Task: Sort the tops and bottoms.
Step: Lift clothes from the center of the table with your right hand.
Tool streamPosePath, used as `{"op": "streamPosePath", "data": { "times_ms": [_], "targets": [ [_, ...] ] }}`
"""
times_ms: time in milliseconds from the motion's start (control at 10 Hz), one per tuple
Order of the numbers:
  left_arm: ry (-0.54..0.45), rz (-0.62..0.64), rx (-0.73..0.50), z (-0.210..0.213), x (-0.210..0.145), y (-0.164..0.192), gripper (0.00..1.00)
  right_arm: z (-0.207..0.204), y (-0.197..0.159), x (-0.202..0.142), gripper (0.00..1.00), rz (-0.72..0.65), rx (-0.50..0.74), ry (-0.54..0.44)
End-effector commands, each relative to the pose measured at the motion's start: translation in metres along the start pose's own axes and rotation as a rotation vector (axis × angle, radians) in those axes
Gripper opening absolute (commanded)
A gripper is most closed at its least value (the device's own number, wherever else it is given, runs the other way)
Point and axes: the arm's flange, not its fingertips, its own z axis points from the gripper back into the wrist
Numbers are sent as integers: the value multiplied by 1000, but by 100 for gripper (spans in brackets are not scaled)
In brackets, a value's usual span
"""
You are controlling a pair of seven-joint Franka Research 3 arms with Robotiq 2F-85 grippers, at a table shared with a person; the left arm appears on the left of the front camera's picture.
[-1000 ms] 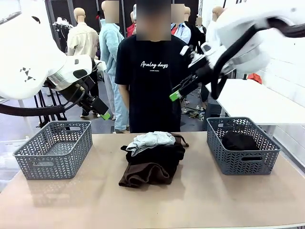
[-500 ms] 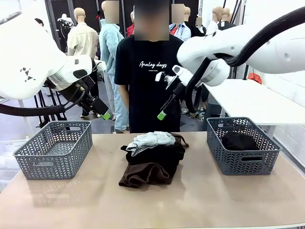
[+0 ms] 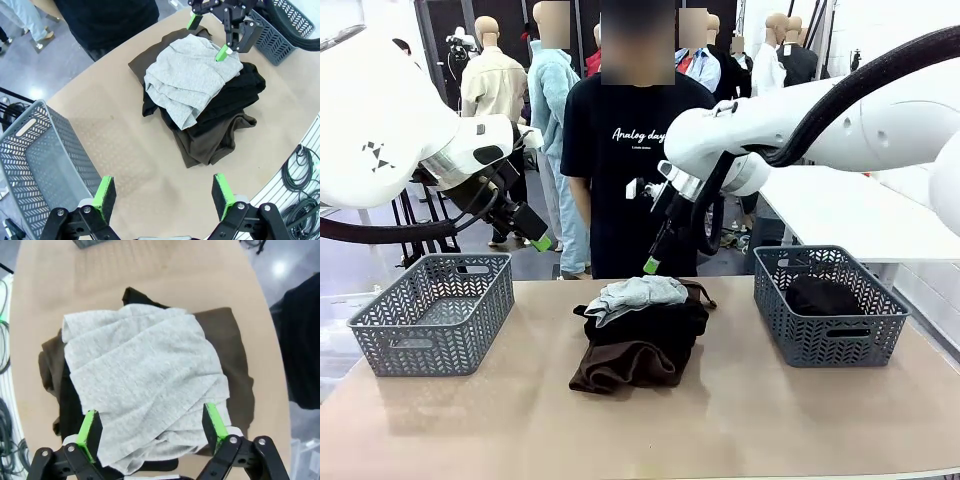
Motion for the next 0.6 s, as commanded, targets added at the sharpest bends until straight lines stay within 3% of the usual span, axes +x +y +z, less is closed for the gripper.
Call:
{"op": "streamPosePath", "data": {
  "times_ms": [0,500],
  "targets": [
    [1,0,1,1,0,1,100,-13,-7,5,100,-11,7,45],
    [1,0,1,1,0,1,100,-34,-5,13,100,-1,70,101]
  ]
}}
